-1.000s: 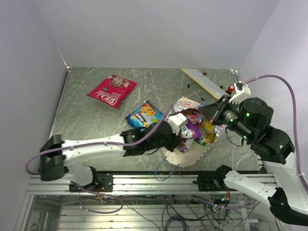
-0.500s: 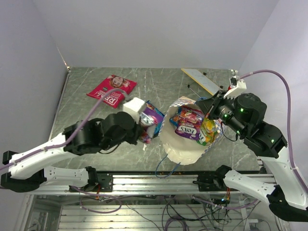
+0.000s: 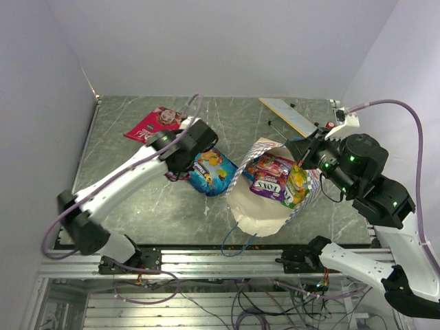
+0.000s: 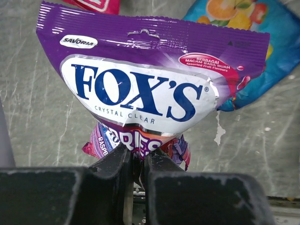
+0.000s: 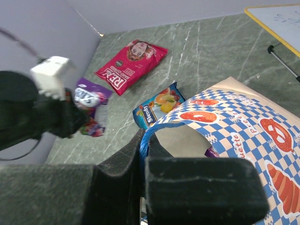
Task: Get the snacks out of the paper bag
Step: Place the snack at the center of the board.
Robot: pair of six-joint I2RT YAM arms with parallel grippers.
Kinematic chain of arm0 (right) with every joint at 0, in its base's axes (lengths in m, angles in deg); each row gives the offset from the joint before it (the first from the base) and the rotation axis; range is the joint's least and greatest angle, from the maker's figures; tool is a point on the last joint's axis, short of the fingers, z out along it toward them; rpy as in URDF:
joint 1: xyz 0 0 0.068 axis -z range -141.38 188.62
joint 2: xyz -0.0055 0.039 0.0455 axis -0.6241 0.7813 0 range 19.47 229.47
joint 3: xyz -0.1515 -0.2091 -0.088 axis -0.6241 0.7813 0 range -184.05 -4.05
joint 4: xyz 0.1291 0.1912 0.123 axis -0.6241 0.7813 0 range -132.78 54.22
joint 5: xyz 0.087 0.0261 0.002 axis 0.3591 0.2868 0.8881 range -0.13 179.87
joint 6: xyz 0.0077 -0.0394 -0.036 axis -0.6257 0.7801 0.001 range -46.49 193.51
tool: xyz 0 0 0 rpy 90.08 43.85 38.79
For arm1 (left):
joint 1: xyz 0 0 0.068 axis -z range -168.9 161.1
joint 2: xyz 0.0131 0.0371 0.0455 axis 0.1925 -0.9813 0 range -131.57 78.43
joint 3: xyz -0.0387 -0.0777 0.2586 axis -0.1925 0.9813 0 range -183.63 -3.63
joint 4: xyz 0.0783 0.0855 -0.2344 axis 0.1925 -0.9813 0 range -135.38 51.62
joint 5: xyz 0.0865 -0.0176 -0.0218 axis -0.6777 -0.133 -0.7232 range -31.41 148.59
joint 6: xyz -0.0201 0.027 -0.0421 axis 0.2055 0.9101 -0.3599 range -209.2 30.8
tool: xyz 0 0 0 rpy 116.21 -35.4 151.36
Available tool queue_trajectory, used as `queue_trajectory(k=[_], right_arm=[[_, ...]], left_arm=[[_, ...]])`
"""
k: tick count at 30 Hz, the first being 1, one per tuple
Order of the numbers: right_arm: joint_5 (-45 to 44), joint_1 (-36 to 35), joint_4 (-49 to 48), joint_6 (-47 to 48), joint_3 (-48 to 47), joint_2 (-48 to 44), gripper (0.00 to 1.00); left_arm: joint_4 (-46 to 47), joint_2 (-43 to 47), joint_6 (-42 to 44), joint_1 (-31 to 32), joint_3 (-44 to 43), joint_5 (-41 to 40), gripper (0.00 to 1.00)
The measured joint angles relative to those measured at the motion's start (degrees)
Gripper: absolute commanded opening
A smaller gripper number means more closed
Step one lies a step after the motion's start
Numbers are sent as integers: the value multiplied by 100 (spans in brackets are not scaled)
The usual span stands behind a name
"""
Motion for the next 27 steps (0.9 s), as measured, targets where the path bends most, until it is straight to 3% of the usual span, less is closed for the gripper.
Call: queue_trajectory(k=[6,14,23,27], right_arm=[[-59,0,9,20,-2,-70,0],[-109,0,192,122,-142,-76,0],[-162,0,260,98,-236,-76,0],[-157,0,280,-22,-236,-138,0]], left_arm=[[129,-1521,535,-321,-555,479,7],[553,-2398,1259,-457,-1097,1244,7],[894,-3386,1731,-459,-1471,1283,7],[1012,-3598,1867,-470,-1510,1327,19]])
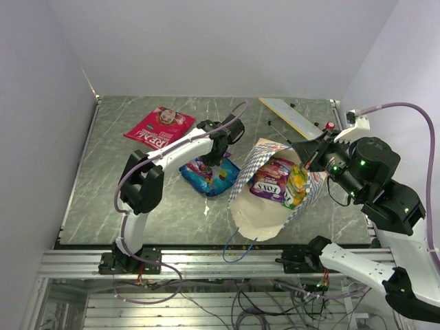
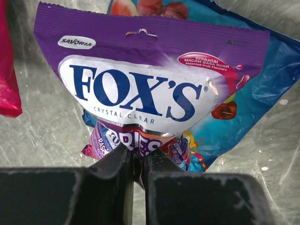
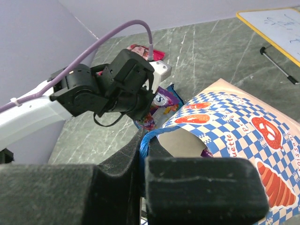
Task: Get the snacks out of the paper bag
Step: Place the snack at the center of the board.
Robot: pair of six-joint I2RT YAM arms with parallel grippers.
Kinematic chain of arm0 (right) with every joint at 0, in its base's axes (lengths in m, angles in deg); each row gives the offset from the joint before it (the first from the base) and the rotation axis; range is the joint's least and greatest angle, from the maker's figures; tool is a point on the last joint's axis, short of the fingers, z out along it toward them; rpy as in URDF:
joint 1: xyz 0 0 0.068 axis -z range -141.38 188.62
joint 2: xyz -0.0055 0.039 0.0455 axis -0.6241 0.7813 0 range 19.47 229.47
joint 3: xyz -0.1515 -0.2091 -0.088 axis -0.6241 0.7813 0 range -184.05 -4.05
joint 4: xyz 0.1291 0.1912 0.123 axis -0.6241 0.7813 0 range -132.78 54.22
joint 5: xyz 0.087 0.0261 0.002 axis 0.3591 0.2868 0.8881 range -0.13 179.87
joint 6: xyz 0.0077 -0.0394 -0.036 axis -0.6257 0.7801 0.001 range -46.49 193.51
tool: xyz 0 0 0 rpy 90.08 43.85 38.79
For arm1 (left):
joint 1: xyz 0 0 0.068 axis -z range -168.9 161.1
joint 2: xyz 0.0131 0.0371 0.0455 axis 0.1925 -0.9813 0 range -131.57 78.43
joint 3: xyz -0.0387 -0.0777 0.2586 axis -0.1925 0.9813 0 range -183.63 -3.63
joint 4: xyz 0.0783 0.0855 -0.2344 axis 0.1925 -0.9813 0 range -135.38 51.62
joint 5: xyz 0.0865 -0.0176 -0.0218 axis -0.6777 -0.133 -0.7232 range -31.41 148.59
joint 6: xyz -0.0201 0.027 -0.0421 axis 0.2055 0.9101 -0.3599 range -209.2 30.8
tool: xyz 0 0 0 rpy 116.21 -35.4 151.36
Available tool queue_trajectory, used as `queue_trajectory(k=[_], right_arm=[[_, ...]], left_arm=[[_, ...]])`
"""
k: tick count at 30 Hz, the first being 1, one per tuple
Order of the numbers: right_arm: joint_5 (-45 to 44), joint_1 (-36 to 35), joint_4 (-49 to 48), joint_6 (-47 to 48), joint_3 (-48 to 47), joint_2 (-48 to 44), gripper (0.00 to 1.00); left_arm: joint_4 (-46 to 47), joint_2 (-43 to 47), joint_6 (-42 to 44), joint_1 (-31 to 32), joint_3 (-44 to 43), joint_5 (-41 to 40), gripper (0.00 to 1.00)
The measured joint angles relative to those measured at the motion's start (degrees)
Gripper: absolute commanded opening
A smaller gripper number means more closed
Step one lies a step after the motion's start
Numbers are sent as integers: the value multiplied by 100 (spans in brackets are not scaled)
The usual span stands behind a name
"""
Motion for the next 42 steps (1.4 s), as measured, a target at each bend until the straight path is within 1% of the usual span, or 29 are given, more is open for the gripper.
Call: queue_trajectory(k=[3,5,6,7,12,14,17,18,20,26,31,36,42], right_arm=[[-4,0,92,-98,0,-68,0],[-17,0,153,-162,0,-122,0],[-28,0,188,-208,0,-157,0],[-35,0,205,-254,4,-195,0],[-50,0,238,-411,22,-367,0],[-55,0,238,-461,35,-424,0],[-72,0,245,-505,109,-494,0],[-74,0,245,-514,131,-509,0],[-76,0,245,-518,157,-527,0],[-74,0,192,-496,160,-507,0],[20,0,13,-431,160,-315,0],[35,0,-238,-247,87,168,0],[-133,2,-374,90,-472,942,0]], left_arm=[[50,-98,63,-26,4,94,33],[127,-103,98,-57,61,208,47],[190,-103,107,-94,125,302,55],[247,-103,111,-127,184,380,59],[800,114,114,-385,761,953,66],[1003,282,90,-485,981,1209,73],[1248,422,37,-610,1222,1539,87],[1298,444,26,-632,1268,1620,89],[1355,459,24,-660,1318,1740,91],[1346,549,63,-691,1335,1910,93],[966,905,61,-704,1263,2098,95],[807,1742,-15,-723,1014,2481,95],[885,2865,-348,-723,1034,3038,94]])
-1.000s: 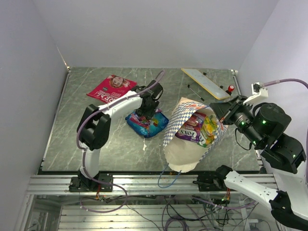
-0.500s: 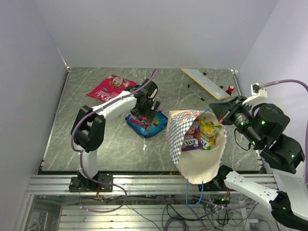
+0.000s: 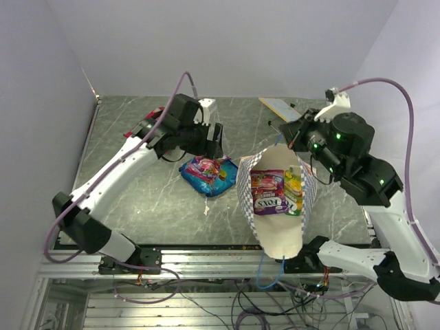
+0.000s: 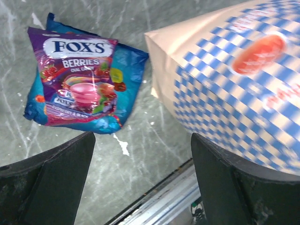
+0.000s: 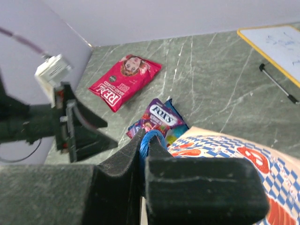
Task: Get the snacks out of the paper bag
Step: Place the snack at the center of the board, then adjust the paper bag at the center of the board.
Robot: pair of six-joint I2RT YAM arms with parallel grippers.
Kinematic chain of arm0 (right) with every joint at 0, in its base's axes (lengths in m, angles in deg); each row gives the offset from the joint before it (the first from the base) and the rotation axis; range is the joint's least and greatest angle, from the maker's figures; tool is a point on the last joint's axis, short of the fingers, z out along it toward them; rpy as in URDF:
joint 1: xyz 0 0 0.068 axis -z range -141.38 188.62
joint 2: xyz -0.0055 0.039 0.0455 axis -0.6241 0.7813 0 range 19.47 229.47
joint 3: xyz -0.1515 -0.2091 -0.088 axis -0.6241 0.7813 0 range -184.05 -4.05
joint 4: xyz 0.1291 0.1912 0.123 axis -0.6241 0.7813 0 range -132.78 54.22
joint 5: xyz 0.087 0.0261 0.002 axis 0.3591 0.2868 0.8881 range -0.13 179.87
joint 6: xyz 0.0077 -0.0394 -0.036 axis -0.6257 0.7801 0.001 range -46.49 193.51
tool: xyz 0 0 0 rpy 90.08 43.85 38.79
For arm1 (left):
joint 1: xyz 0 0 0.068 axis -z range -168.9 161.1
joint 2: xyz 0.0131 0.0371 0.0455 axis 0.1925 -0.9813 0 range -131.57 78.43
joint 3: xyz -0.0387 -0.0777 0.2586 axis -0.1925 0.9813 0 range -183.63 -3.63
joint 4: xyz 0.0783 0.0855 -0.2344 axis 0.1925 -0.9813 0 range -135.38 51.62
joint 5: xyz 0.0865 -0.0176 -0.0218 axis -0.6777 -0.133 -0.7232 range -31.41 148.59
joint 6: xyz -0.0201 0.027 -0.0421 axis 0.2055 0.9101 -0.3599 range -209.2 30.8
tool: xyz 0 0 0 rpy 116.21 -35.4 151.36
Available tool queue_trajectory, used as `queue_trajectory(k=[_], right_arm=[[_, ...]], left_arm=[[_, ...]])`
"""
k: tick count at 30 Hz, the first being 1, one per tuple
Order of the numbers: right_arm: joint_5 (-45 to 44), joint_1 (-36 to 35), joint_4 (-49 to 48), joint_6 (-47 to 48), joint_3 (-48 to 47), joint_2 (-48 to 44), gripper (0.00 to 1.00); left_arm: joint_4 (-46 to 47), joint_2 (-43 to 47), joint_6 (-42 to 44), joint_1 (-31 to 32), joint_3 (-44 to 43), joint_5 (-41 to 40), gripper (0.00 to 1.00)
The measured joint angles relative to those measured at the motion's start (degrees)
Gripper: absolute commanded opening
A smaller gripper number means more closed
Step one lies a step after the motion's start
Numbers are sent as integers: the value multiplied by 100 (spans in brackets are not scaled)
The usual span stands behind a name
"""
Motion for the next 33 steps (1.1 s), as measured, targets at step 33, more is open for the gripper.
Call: queue_trajectory(k=[33], right_arm=[[-1045,-11,328,4061,-1497,791,0]], left_arm=[[74,1344,-898,0,-70,1226,93]])
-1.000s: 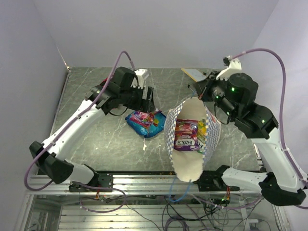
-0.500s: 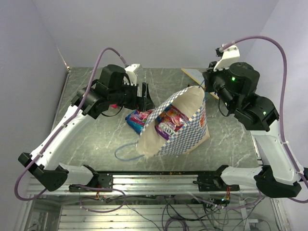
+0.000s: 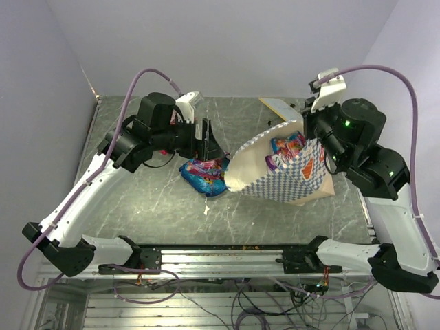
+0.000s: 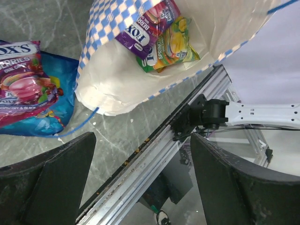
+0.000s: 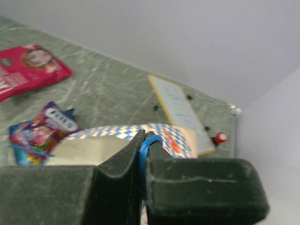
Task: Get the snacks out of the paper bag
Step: Adjust the paper bag at the center of the board.
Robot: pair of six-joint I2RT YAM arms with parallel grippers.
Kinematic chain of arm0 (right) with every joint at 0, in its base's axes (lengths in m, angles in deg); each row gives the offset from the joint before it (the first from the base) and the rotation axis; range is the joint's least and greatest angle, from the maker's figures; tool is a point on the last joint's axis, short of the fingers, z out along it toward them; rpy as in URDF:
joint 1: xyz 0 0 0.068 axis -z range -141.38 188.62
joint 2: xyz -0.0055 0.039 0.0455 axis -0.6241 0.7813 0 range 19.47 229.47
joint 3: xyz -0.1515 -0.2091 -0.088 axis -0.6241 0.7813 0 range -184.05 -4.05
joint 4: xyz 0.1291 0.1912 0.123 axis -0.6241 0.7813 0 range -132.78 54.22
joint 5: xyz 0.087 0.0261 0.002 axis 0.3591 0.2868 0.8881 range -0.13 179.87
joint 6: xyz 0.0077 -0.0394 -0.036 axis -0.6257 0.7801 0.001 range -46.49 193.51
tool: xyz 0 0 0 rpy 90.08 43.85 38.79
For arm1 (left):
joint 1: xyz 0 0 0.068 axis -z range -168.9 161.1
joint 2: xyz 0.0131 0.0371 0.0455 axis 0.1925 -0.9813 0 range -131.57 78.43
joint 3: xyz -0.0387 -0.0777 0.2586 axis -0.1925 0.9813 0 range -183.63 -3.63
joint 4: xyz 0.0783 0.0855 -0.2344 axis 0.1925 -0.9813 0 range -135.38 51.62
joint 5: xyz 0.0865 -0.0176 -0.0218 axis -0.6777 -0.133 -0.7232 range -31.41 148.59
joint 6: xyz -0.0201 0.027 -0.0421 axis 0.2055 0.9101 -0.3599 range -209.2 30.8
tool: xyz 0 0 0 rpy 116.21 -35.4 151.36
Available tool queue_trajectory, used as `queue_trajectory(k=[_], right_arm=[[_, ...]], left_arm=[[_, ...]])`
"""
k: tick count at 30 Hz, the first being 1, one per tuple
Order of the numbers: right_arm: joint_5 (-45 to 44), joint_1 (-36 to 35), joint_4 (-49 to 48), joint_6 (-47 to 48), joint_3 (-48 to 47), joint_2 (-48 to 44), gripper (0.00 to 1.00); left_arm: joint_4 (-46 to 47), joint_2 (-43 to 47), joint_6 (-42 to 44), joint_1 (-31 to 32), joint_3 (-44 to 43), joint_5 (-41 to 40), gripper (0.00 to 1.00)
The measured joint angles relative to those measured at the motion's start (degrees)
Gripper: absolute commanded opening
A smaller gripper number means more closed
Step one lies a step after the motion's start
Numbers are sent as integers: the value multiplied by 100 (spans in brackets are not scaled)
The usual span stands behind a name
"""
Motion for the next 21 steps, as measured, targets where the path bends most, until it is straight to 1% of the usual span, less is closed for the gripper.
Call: queue_trajectory(k=[2,7,10,13,16,18,20,21], right_arm=[[297,7,-28,-286,304,-136,0],[1572,9,-299,-1582,1729,-669,0],[2107,-4,-422,-2367,2149,-717,0],[2253,-2,-422,-2966,2378,-863,0],[2105,-2,-179,-3501,2452,-1185,0],[1893,-2,4,-3838,2450,-1453,0],[1744,-2,157,-4103,2439,-1648,0],[1685,-2,249,-4256,2439,-1759,0]], left_arm=[[87,7,-44,0,66,105,93],[365,59,-155,0,442,389,94],[505,107,-192,0,682,525,94],[717,186,-203,52,970,619,91],[1034,291,-216,245,1309,627,83],[1292,354,-212,575,1543,557,76],[1561,393,-197,1099,1784,341,69],[1727,402,-179,1399,1906,208,64]])
